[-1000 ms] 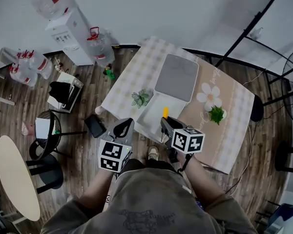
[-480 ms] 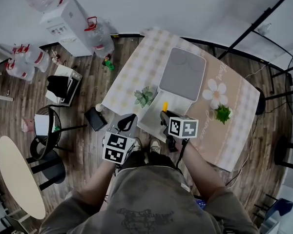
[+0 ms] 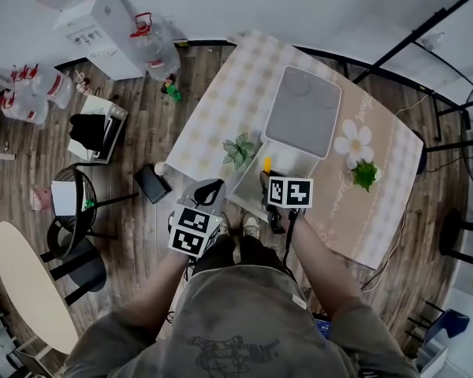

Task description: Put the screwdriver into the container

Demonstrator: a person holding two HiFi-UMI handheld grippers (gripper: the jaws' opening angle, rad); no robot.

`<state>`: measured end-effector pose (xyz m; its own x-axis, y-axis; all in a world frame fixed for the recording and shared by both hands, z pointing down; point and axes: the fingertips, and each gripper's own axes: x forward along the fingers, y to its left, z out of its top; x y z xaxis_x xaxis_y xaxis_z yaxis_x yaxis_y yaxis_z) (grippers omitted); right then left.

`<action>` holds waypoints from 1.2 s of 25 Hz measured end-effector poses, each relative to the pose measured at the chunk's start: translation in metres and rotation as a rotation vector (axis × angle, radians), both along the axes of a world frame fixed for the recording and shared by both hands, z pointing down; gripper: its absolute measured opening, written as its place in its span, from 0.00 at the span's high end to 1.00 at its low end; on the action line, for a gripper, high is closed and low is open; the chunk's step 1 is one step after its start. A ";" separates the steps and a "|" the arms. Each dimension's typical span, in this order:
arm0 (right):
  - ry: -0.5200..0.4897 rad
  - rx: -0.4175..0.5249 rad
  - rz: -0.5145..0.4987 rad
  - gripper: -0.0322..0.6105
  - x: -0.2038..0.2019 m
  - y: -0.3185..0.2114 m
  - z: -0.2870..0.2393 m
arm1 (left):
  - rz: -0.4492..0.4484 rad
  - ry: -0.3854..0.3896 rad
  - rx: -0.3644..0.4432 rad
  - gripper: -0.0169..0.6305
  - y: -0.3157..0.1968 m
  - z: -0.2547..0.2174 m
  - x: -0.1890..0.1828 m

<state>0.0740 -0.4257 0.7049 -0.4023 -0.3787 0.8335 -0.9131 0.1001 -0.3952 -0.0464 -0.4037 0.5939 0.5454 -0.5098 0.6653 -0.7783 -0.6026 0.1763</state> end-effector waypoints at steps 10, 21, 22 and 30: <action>0.031 -0.024 0.051 0.74 0.005 -0.006 0.015 | 0.004 -0.006 -0.013 0.97 -0.001 0.004 -0.008; -0.065 0.250 -0.008 0.82 0.001 -0.018 -0.113 | -0.024 0.018 0.087 0.97 -0.013 -0.045 -0.016; -0.073 0.281 -0.021 0.83 -0.001 -0.017 -0.127 | -0.027 0.024 0.102 0.97 -0.014 -0.053 -0.016; -0.113 0.548 -0.099 0.91 -0.010 -0.001 -0.235 | -0.034 0.076 0.275 0.97 -0.022 -0.140 -0.019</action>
<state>0.0640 -0.4264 0.4700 -0.5335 -0.6995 0.4755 -0.8438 0.4014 -0.3563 -0.0658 -0.4258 0.4544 0.5681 -0.6844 0.4570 -0.7897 -0.6096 0.0687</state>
